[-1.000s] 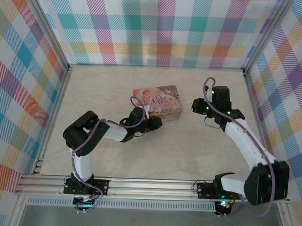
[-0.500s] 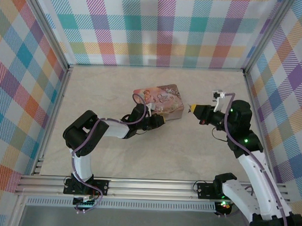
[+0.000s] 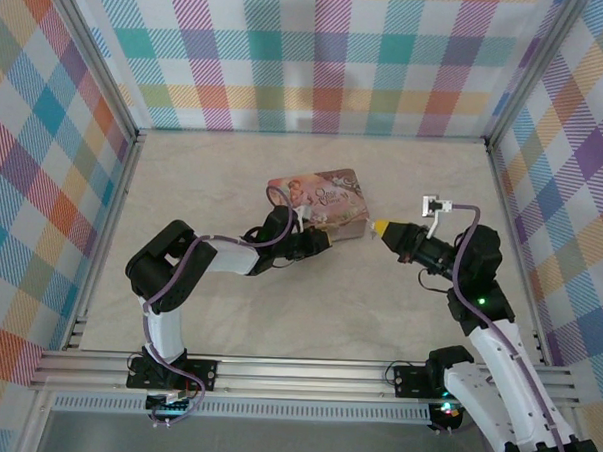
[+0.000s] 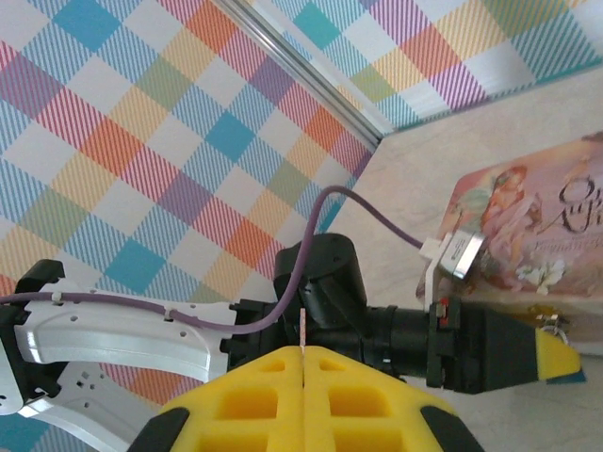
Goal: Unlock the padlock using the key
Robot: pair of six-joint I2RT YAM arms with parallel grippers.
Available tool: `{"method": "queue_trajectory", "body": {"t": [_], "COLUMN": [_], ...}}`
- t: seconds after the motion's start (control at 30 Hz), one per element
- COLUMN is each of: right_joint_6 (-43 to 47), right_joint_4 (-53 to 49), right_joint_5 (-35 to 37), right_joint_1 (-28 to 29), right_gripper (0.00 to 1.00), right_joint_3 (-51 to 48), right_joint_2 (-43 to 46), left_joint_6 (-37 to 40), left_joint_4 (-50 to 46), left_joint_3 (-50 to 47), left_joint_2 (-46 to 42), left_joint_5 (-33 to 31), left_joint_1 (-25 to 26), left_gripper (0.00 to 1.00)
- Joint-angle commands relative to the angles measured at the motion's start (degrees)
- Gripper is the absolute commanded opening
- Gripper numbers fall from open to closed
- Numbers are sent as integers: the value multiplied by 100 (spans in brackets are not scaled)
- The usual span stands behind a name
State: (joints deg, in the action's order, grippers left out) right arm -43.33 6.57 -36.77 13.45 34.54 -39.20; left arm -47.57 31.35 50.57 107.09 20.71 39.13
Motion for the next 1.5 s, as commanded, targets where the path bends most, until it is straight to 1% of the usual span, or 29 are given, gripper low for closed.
{"method": "queue_trajectory", "body": {"t": [0.0, 0.13, 0.27, 0.53, 0.73, 0.87, 1.13, 1.47], "right_joint_6": [-636, -1253, -1771, -2086, -2232, -2271, -2397, -2419], "right_joint_4": [877, 1522, 1950, 2198, 2654, 3060, 3993, 4501], "right_joint_5": [-113, -17, 181, 450, 594, 616, 600, 638], "right_joint_1": [-36, -36, -35, -40, -36, -37, -27, -18], "right_gripper": [0, 0, 0, 0, 0, 0, 0, 0], "right_joint_3": [-254, -665, -1093, -1635, -1996, -2139, -2282, -2187], "right_joint_2": [52, 6, -83, -234, -536, -912, -1994, -3051], "left_joint_6": [-185, -204, -215, -310, -462, -493, -660, -841], "left_joint_4": [243, 176, 126, 65, 121, 135, 327, 548], "left_joint_3": [253, 331, 356, 434, 520, 554, 529, 581], "left_joint_2": [-160, -251, -349, -417, -408, -417, -356, -246], "left_joint_5": [332, 394, 429, 530, 610, 610, 610, 618], "left_joint_1": [-2, -29, -38, -72, -107, -121, -134, -134], "left_gripper": [14, 14, 14, 14, 14, 14, 14, 14]}}
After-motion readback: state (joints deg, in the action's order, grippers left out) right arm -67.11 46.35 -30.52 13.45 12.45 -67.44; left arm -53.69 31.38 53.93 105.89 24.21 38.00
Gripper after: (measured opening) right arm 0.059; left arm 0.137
